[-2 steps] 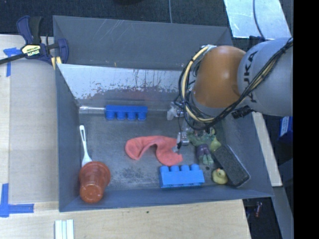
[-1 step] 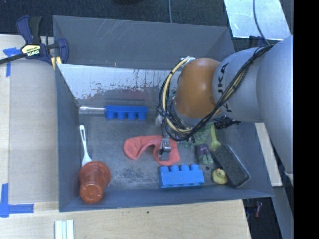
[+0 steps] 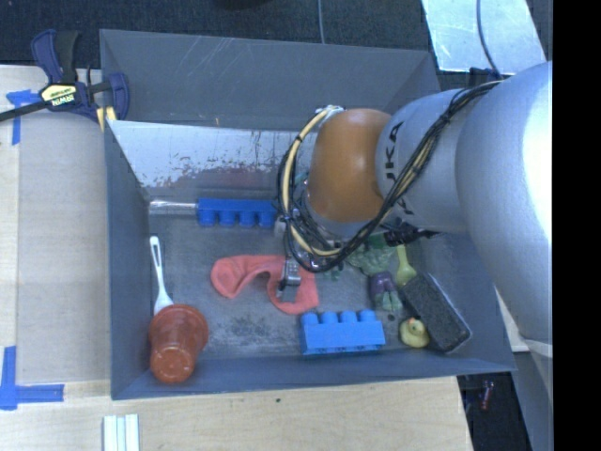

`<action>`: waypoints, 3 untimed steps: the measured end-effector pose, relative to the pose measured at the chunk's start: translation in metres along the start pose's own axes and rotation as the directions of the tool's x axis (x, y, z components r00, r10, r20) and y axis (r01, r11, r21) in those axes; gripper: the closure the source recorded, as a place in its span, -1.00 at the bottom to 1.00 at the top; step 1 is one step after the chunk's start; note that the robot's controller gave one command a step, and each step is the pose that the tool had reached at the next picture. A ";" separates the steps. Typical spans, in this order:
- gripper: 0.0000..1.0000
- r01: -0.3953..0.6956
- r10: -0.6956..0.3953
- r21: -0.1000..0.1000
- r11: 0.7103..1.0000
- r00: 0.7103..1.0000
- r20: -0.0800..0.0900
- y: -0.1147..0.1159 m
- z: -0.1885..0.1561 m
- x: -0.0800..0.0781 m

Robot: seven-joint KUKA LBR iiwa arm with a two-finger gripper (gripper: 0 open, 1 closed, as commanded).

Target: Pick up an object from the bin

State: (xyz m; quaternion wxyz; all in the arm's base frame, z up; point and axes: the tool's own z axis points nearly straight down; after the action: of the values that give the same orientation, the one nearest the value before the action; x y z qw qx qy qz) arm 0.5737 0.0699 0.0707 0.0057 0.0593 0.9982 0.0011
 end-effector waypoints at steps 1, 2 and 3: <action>-1.00 0.022 -0.022 0.004 1.000 1.000 0.002 -0.029 0.000 -0.005; 1.00 0.012 -0.012 -0.002 1.000 1.000 0.006 -0.006 -0.001 -0.003; 1.00 0.012 -0.012 -0.002 1.000 1.000 0.006 -0.006 -0.001 -0.003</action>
Offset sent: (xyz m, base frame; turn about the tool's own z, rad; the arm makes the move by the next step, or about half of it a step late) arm 0.0003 -0.0064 0.0000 -0.0104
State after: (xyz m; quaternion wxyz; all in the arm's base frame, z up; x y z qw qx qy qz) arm 0.5757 0.0634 0.0722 0.0087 0.0533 0.9985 0.0018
